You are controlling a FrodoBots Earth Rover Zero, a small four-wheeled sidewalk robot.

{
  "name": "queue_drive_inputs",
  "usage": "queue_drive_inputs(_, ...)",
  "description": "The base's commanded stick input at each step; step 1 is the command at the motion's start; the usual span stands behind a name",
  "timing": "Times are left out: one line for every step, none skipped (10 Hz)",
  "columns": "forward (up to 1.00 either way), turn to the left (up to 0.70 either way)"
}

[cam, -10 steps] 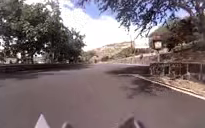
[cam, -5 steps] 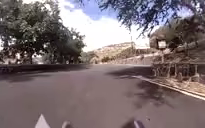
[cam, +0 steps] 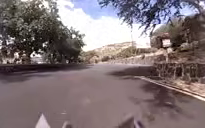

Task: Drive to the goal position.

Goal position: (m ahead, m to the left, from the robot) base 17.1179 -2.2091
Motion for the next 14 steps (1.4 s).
queue_drive_inputs(0.70,-0.28)
queue_drive_inputs(0.70,-0.28)
queue_drive_inputs(0.70,-0.28)
queue_drive_inputs(0.70,-0.28)
queue_drive_inputs(0.70,-0.28)
queue_drive_inputs(0.70,-0.28)
queue_drive_inputs(0.70,-0.28)
queue_drive_inputs(0.70,-0.07)
queue_drive_inputs(0.70,0.00)
queue_drive_inputs(0.70,0.00)
queue_drive_inputs(0.70,0.00)
queue_drive_inputs(0.70,0.00)
queue_drive_inputs(0.70,0.00)
queue_drive_inputs(0.70,0.00)
